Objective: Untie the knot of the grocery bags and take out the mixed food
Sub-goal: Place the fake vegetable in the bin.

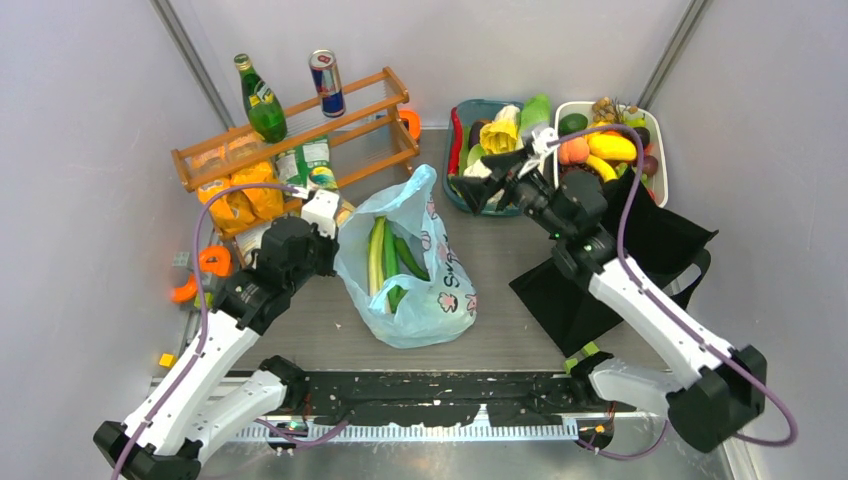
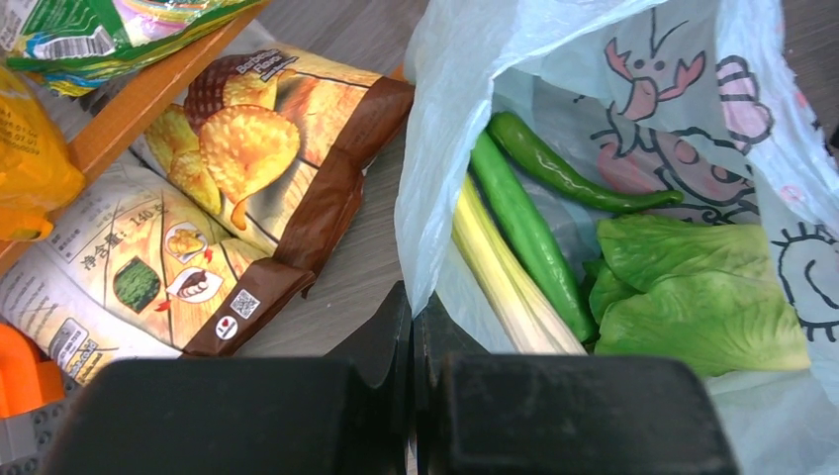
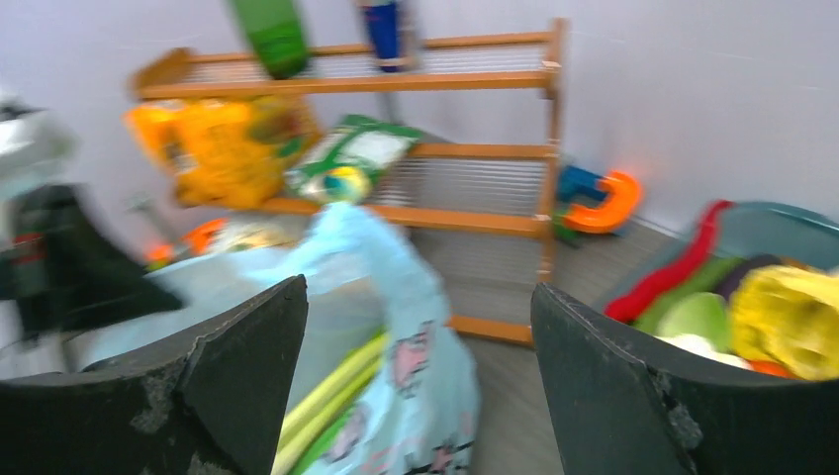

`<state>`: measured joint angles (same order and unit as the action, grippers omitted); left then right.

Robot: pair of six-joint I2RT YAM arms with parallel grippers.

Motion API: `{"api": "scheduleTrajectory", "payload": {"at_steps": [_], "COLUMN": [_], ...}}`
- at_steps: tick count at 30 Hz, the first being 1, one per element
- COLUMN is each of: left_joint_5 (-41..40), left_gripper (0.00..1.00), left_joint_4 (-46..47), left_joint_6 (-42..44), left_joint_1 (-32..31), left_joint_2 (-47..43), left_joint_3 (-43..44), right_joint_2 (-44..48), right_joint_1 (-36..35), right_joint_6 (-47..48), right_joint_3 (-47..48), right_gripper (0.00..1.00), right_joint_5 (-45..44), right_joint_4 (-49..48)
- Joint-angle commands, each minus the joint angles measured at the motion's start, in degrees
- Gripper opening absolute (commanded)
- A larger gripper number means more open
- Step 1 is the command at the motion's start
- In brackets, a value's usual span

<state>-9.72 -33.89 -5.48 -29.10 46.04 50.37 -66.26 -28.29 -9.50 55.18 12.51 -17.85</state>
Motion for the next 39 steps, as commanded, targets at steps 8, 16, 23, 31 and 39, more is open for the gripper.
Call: {"api": "scheduleTrajectory", "payload": {"at_steps": [8, 16, 23, 31, 39], "left_joint_5": [6.34, 7.03, 6.72, 6.52, 4.18], "left_gripper": [0.00, 0.00, 0.00, 0.00, 0.00], "left_joint_4": [4.61, 5.11, 5.07, 4.90, 4.58], "left_joint_6": [0.30, 0.55, 0.75, 0.80, 0.81], "left_joint_1": [0.42, 0.36, 0.37, 0.38, 0.36], "left_joint_2": [-0.70, -0.63, -0.47, -0.32, -0.19], "left_joint_3": [-0.46, -0.71, -0.80, -0.71, -0.72], "right_joint_2": [6.59, -7.32, -19.87, -31.79, -30.05], "right_joint_1": [-16.65, -25.29, -28.90, -29.01, -29.09], "right_joint_6": [0.13, -5.12, -1.17, -0.54, 0.71], "right_joint_3": [-1.65, 5.45, 16.41, 26.95, 22.99], "right_gripper": [0.78, 0.74, 0.84, 0.85, 0.93], "right_joint_5": [8.87, -4.70, -10.36, -14.89, -22.01], "right_joint_4": [13.20, 14.69, 24.88, 39.40, 52.34]}}
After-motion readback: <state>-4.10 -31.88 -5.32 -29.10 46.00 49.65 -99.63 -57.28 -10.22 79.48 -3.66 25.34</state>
